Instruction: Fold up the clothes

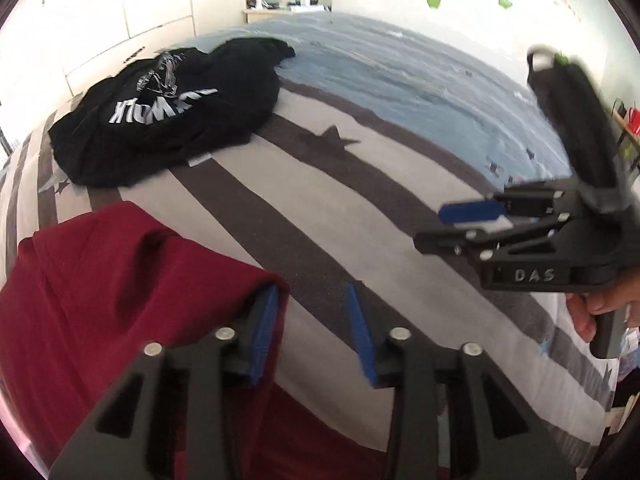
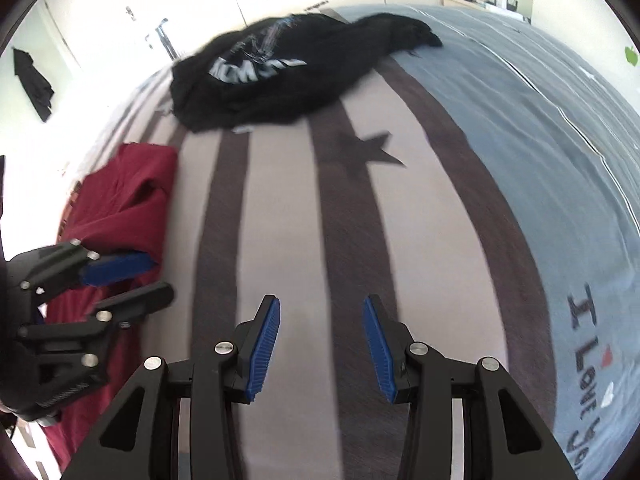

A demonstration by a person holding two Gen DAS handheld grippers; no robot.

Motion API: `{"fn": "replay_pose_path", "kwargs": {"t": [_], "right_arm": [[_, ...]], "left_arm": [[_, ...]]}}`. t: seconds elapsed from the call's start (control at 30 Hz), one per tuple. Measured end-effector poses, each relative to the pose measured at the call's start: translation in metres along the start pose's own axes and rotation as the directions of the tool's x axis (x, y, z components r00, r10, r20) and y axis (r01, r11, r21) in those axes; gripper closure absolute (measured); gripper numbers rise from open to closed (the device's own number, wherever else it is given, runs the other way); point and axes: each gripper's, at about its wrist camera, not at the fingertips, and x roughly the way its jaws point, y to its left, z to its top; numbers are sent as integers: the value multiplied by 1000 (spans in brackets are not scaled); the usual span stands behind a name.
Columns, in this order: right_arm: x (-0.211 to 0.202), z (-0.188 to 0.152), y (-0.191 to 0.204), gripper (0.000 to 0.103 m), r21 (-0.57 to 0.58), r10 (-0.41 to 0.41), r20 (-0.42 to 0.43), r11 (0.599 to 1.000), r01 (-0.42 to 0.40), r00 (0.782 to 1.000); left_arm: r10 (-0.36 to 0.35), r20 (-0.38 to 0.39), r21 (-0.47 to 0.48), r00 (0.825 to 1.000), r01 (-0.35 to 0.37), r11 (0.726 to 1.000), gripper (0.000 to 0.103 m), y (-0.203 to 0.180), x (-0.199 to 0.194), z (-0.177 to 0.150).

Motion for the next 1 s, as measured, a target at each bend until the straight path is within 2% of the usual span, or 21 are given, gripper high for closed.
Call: {"fn": "replay_pose_path", "kwargs": {"t": [0.1, 0.2, 0.3, 0.37, 0.5, 0.53, 0.67, 0.73, 0.77, 0.8, 0.83, 0.87, 1.0], "right_arm": [[2, -9, -6, 63, -1, 0, -9, 1000, 0, 1000], [3, -14, -3, 63, 8, 21, -6, 1000, -21, 1000], [4, -18, 6, 63, -1, 50, -4, 999, -50, 999], [5, -19, 13, 63, -14, 70, -4, 997, -70, 998], [6, -21, 26, 63, -52, 95, -6, 994, -96, 995], [7, -22, 29, 63, -58, 97, -9, 994, -98, 995], [12, -22, 34, 63, -56, 108, -17, 992, -109, 994], [12, -21, 36, 63, -56, 112, -17, 992, -113, 994], [13, -21, 37, 63, -55, 113, -17, 992, -114, 993], [13, -21, 38, 63, -55, 116, -18, 992, -117, 993], [13, -21, 39, 63, -58, 119, -17, 991, -120, 993], [13, -20, 41, 63, -63, 121, -16, 991, -122, 992], [12, -17, 49, 63, -83, 135, -7, 987, -135, 991]], "left_arm": [[-15, 32, -158, 999, 20, 987, 67, 21, -24, -12], [1, 66, -340, 998, 22, 940, 64, 47, -54, -37], [56, 85, -504, 995, -6, 864, 59, 79, -78, -66], [72, 81, -603, 994, -9, 797, 50, 100, -84, -84], [-5, 60, -730, 998, 47, 682, 50, 127, -65, -107], [-16, 73, -733, 997, 65, 677, 50, 128, -61, -105], [-57, 143, -689, 988, 141, 711, 50, 121, -48, -86], [-99, 143, -672, 985, 170, 721, 52, 119, -36, -77], [-103, 136, -653, 985, 167, 738, 67, 119, -32, -73], [-100, 128, -634, 987, 159, 757, 76, 119, -28, -68], [-83, 120, -612, 989, 140, 778, 90, 119, -28, -62], [-65, 119, -595, 991, 124, 794, 93, 121, -29, -55], [3, 163, -583, 987, 94, 807, 95, 153, -43, -19]]}}
